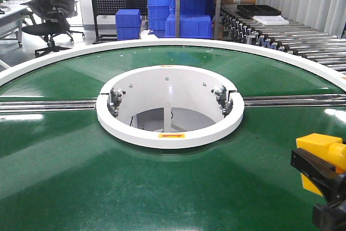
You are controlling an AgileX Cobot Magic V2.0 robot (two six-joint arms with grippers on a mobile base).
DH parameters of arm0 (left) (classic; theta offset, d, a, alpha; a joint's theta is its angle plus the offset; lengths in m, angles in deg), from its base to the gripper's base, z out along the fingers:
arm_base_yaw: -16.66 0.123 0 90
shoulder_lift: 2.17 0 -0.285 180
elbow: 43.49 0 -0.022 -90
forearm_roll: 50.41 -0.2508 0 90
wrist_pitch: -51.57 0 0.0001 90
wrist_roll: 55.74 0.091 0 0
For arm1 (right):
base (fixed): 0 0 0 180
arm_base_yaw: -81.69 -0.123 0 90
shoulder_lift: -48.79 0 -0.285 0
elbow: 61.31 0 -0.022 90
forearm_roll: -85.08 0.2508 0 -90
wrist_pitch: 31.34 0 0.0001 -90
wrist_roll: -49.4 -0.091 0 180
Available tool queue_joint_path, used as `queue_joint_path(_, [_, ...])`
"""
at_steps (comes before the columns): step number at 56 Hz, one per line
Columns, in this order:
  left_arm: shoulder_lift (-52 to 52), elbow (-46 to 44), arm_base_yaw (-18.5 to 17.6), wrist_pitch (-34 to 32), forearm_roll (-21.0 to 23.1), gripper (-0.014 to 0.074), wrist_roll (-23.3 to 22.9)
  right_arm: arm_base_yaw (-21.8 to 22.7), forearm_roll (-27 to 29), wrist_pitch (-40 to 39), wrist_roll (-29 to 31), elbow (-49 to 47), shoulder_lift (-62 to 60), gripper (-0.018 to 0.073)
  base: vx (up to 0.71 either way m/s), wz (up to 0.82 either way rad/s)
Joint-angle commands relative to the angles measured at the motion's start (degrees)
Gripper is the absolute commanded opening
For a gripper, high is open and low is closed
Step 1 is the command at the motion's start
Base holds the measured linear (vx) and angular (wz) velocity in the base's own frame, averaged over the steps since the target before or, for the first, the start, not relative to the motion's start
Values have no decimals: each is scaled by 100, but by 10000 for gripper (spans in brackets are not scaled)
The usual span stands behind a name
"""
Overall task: Pick red and yellow blocks into blue bin
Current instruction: 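Drive the base to the large blue bin holding both blocks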
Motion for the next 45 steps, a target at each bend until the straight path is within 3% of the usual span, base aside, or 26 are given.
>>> queue_joint_path(1, [-6,-154,-30,-462,128,0,-60,0,-11,-520,51,-148,-46,-10,0,0])
queue_joint_path(18, [-6,-154,-30,-462,128,0,-60,0,-11,-520,51,-148,-46,-10,-1,4])
queue_joint_path(45, [-6,-154,-30,-462,128,0,-60,0,-11,-538,51,-148,-46,-10,-7,32])
